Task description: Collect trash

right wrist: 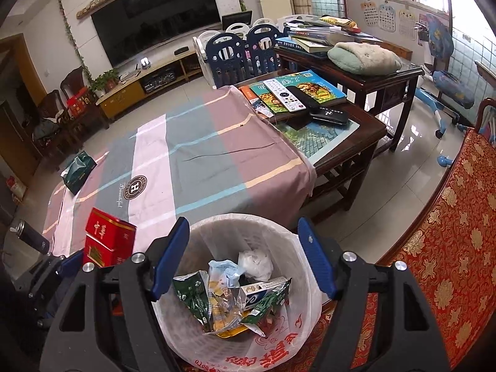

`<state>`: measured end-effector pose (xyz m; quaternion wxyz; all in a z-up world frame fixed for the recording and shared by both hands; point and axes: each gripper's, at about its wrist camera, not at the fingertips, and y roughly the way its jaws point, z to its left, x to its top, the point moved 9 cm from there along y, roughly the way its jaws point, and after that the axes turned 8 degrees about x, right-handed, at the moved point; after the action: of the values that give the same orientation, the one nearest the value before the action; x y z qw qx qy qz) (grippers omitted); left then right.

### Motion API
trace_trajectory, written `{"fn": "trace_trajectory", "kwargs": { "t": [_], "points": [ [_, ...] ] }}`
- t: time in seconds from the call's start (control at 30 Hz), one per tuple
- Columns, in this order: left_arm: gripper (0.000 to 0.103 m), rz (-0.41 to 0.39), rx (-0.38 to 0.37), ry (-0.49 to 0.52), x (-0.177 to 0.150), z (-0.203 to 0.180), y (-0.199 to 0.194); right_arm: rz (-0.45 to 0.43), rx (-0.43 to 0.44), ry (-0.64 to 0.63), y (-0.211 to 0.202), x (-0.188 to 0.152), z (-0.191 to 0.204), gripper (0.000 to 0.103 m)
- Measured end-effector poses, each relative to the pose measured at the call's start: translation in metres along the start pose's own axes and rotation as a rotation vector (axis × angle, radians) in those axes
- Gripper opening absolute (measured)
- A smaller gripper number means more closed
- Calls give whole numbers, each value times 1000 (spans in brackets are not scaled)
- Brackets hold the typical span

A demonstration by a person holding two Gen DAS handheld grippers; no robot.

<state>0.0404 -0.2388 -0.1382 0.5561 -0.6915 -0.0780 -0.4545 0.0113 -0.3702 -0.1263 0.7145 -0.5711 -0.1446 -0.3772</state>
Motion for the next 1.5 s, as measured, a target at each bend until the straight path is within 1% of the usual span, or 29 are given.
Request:
{"fn": "trace_trajectory", "kwargs": {
  "t": [0.03, 0.07, 0.1, 0.2, 0.33, 0.37, 0.47, 0.6, 0.63, 0.67, 0.73, 0.9, 1.1, 1.27, 1.5],
  "points": [
    [77, 1, -17, 8, -1, -4, 0, 1, 1, 5, 0, 0, -1, 71],
    [84, -4, -24, 12, 0, -5, 0, 3, 4, 10, 0, -1, -2, 71],
    [89, -20, -12, 15, 0, -5, -2, 4, 6, 13, 0, -1, -2, 72],
    [91, -25, 38, 26, 2, 2, -7, 6, 9, 11, 0, -2, 1, 72],
    [94, -29, 132, -34, 8, 32, -18, -2, 9, -18, -6, -1, 10, 72],
    [94, -27, 153, -52, 9, 40, -22, -3, 8, -28, -9, 0, 14, 76],
    [95, -24, 250, -116, 14, 69, -37, 5, 7, -60, -18, 3, 29, 85],
    [99, -51, 381, -183, 18, 106, -69, 22, 0, -157, -31, 2, 59, 94],
    [100, -58, 405, -200, 19, 114, -77, 23, 3, -178, -34, 1, 67, 95],
    [100, -60, 428, -217, 19, 120, -84, 25, 13, -199, -38, 0, 77, 99],
    [100, -52, 469, -259, 17, 134, -99, 55, 20, -232, -41, -5, 93, 100],
    [100, -48, 506, -339, 11, 154, -127, 72, 50, -288, -49, -14, 118, 100],
    [100, -38, 526, -401, 5, 165, -143, 67, 26, -279, -54, -13, 118, 100],
    [100, -30, 539, -405, 2, 166, -145, 66, -19, -292, -54, -14, 116, 100],
    [100, -24, 549, -406, 1, 166, -145, 82, -32, -303, -51, -19, 117, 100]
  ]
}}
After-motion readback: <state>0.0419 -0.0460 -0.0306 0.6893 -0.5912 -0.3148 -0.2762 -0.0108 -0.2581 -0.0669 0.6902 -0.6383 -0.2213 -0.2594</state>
